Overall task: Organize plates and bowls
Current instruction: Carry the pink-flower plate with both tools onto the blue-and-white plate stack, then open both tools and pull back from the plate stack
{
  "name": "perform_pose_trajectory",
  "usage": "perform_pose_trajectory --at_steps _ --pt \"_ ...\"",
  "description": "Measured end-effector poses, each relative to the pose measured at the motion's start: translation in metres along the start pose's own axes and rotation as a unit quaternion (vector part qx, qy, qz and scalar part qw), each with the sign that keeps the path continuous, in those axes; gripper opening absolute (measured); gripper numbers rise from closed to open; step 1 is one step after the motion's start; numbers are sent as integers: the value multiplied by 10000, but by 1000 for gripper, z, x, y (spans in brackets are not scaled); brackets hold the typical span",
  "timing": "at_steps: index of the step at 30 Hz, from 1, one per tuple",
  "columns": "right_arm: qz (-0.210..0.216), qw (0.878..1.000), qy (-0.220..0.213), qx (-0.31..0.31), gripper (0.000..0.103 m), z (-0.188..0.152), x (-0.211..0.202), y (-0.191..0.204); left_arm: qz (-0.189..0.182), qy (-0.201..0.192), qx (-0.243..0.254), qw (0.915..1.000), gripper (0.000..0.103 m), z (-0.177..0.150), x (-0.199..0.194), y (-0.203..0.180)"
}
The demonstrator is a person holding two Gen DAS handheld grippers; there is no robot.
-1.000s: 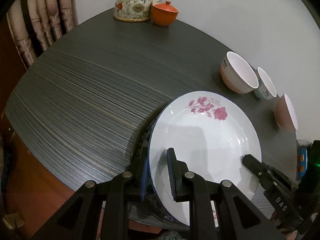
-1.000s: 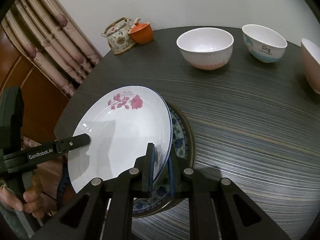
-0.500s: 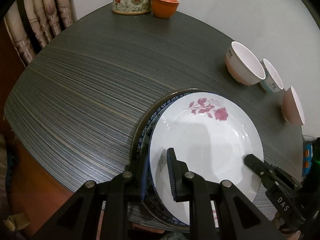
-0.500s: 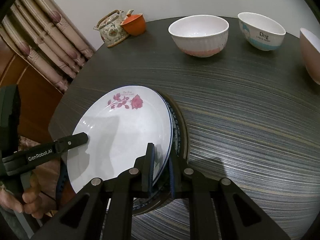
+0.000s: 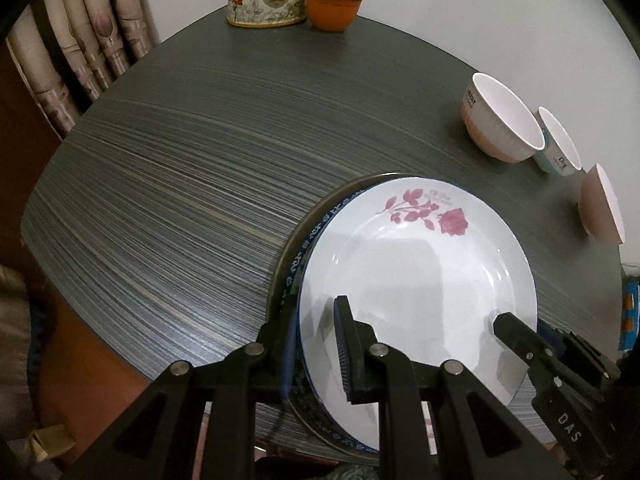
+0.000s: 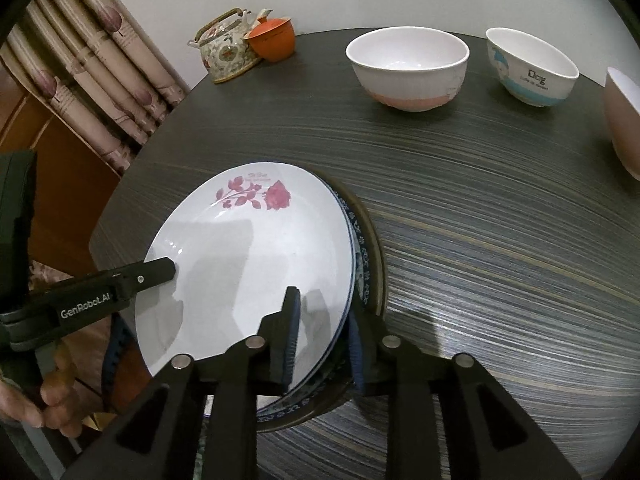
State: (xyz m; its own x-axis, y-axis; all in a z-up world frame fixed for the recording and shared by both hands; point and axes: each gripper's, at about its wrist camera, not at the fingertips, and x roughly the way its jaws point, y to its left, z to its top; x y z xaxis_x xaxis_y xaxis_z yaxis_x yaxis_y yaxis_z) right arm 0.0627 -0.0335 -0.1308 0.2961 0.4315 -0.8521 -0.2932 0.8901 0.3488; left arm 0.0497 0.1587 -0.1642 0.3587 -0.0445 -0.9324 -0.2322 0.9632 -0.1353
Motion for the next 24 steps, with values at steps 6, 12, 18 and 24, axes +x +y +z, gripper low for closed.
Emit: perform_pose_trajectory --at_steps 6,12,18,24 --pt "-86 10000 8 -46 30 -2 -3 3 187 -238 108 9995 18 2 -8 -8" --pt "-163 9998 -17 -125 36 -2 -4 5 210 -273 83 9994 18 2 -11 -8" --pt "-198 9996 -149 -169 40 -2 -9 9 64 -395 22 9992 23 1 -19 -6" --pt "-215 9993 -282 -72 45 -3 -18 4 34 -547 109 9984 25 1 -28 -13"
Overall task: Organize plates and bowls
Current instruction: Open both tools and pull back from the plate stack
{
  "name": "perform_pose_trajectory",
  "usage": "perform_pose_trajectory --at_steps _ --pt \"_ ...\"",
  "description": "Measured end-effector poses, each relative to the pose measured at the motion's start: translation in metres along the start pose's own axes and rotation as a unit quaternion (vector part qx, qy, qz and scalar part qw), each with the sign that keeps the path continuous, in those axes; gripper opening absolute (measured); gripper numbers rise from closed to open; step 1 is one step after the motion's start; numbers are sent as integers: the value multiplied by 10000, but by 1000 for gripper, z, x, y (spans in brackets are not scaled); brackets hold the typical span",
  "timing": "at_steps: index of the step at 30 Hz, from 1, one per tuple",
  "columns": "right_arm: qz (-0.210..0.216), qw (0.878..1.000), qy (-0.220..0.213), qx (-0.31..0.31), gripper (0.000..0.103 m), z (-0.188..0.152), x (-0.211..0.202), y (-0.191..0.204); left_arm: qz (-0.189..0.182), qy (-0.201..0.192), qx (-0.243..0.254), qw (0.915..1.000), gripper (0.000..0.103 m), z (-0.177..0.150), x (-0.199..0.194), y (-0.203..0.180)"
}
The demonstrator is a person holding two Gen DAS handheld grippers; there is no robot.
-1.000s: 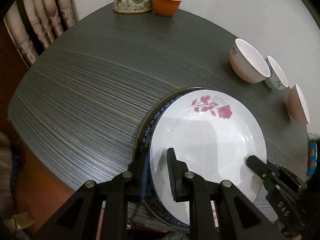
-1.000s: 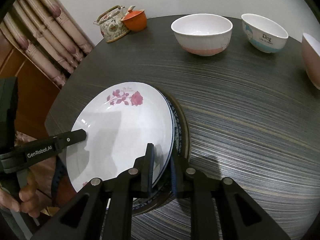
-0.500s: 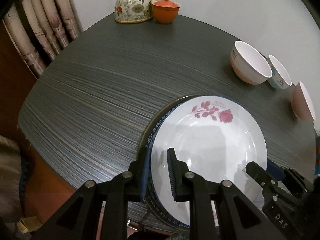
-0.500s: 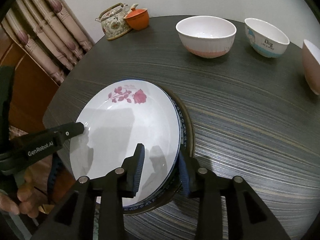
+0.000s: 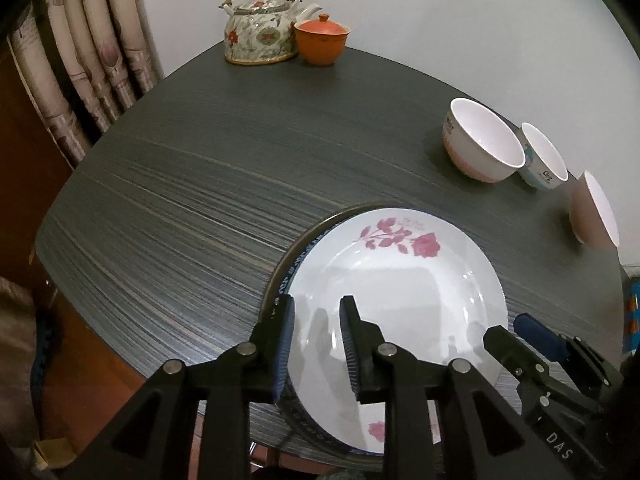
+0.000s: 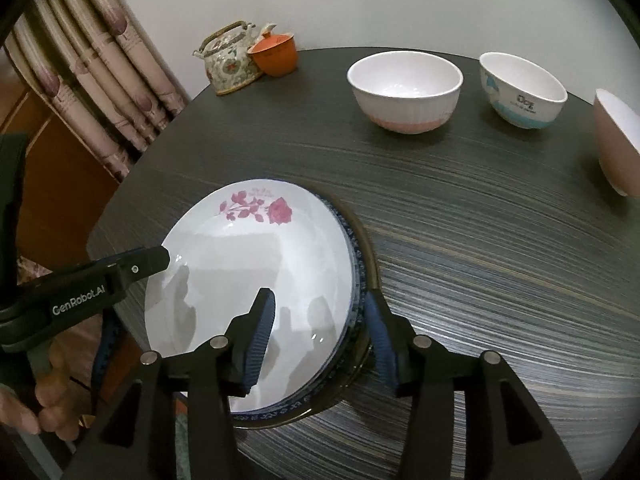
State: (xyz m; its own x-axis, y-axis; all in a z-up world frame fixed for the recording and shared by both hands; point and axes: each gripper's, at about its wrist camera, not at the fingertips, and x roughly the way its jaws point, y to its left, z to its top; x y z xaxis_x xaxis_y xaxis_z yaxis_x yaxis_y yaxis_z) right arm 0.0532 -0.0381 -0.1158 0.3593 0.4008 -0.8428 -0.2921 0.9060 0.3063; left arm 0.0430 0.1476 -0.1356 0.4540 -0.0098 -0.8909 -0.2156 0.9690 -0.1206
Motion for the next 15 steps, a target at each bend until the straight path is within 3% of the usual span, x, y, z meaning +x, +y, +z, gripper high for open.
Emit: perform_pose_trajectory --at_steps 10,15 --pt "-129 9990 -193 380 50 -3 -14 -22 17 -279 356 9990 35 -1 -7 -25" --pt "-217 9975 -261 621 51 -3 -21 -39 -181 -288 548 9979 36 -3 -8 -49"
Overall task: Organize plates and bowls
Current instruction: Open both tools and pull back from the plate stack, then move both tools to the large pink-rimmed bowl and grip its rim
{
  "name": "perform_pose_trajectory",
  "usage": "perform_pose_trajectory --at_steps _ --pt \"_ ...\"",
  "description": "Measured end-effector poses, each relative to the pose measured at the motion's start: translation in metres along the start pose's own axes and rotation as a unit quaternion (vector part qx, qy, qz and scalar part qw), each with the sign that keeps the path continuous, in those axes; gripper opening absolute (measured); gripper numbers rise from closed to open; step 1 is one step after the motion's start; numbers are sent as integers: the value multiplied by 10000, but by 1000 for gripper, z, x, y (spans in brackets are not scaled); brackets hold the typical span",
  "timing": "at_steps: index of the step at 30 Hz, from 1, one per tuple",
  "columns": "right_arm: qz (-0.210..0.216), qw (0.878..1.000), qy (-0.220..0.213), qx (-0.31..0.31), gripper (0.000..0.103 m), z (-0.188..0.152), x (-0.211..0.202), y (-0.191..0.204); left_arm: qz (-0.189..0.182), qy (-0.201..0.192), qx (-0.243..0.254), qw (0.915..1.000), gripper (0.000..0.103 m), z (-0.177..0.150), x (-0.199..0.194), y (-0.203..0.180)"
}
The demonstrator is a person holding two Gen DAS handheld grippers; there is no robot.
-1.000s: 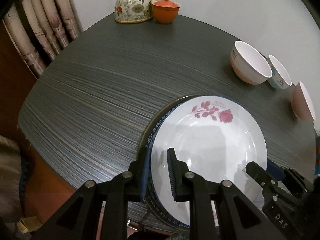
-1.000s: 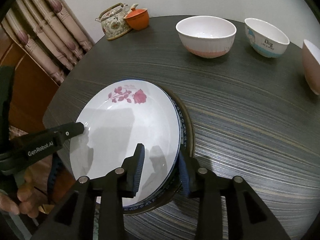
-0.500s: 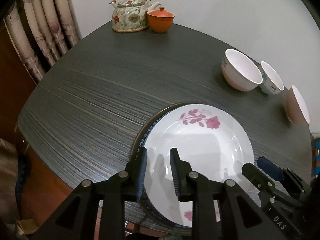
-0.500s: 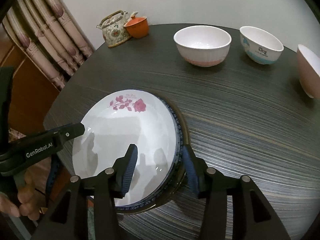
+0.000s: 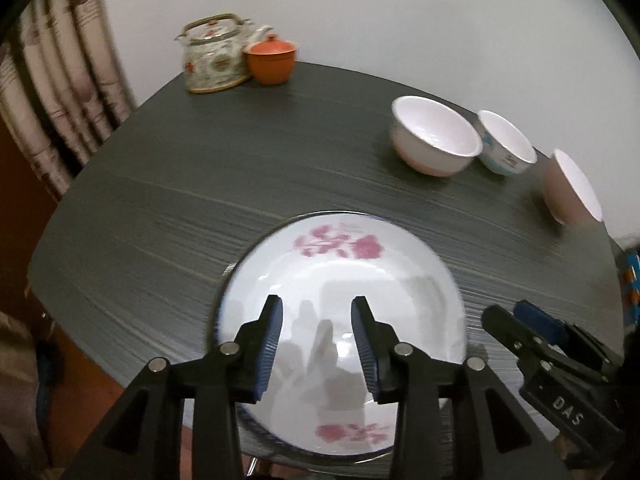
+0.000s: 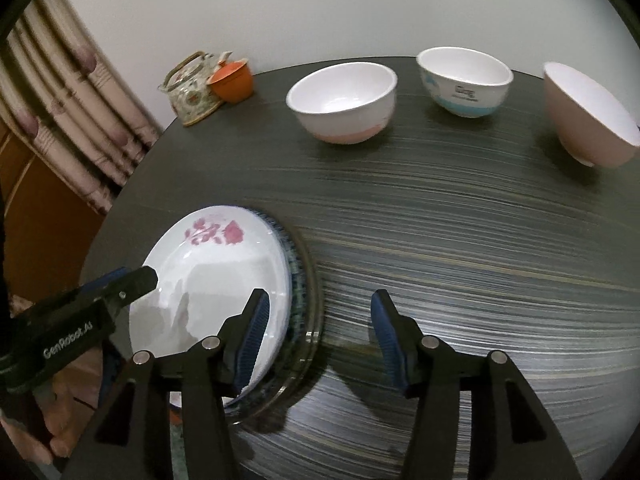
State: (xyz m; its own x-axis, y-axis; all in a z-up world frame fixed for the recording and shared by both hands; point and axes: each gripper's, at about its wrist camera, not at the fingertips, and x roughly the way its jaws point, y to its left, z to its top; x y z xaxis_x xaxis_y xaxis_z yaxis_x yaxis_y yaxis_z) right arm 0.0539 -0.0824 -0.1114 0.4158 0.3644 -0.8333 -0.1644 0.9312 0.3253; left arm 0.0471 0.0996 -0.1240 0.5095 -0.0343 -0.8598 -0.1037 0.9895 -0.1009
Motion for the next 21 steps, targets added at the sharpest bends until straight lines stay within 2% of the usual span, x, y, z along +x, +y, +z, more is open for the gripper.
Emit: perform_pose_trajectory --at_steps 7,11,17,19,21 --pt "-134 9991 -69 392 52 2 -10 -27 -93 12 200 9998 37 2 3 -29" --pt "-195 9979 -89 616 52 2 -20 -43 -153 54 289 9994 42 4 6 -44" --pt "-435 9959 -245 749 52 3 -37 -64 -263 123 526 9982 42 9 10 -75" --pt "-513 9946 -290 851 54 2 -41 -75 -293 153 625 9975 42 12 11 -88" --pt "-597 9932 -320 943 61 2 -45 -86 -356 194 719 9966 42 14 14 -100"
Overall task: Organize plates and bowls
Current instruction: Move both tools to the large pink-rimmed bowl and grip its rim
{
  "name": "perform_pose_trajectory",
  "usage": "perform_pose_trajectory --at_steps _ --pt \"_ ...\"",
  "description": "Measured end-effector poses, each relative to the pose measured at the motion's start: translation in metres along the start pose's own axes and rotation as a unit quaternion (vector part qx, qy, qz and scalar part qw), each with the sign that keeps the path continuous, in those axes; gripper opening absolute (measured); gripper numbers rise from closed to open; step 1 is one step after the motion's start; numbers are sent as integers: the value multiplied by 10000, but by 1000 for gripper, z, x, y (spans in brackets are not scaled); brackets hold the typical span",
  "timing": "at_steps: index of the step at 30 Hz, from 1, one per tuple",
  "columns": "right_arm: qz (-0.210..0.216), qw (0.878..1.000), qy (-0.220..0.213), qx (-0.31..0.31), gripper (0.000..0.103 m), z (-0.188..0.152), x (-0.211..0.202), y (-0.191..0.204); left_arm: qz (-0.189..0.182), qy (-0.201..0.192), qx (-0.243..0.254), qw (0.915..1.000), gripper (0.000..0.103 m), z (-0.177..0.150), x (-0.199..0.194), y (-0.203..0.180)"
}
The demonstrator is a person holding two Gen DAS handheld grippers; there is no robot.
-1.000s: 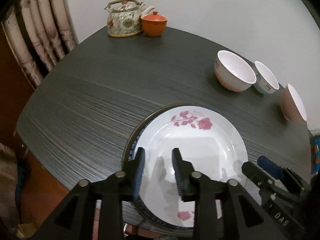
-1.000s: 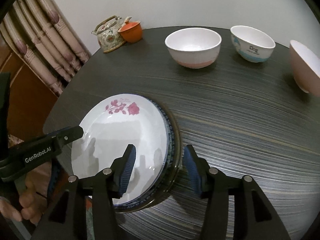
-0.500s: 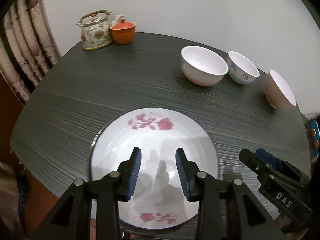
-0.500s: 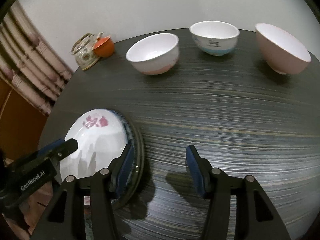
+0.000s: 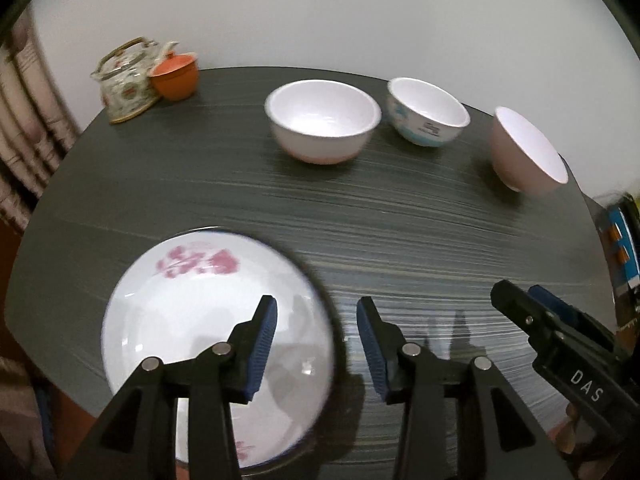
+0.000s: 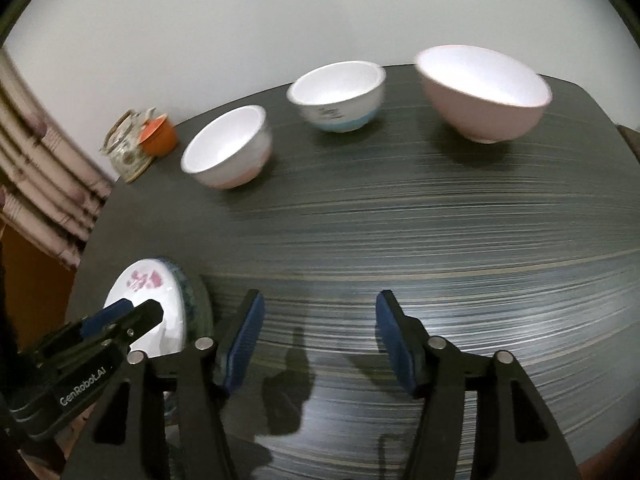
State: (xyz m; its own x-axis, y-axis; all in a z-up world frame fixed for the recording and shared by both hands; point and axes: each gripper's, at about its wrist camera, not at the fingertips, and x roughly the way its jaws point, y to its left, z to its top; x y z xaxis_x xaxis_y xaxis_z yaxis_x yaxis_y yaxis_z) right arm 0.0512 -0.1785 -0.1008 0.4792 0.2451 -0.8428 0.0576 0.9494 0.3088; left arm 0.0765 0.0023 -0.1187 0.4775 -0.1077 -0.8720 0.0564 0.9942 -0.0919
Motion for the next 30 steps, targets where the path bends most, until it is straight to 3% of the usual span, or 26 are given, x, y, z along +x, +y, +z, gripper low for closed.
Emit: perform_pose_trajectory --at_steps 15,30 --pt "-601 9973 -68 418 66 24 -23 -89 -196 29 622 9979 50 48 17 -81" --pt "-876 9944 -334 496 67 93 -41 -149 -421 -28 902 9950 57 125 40 -159"
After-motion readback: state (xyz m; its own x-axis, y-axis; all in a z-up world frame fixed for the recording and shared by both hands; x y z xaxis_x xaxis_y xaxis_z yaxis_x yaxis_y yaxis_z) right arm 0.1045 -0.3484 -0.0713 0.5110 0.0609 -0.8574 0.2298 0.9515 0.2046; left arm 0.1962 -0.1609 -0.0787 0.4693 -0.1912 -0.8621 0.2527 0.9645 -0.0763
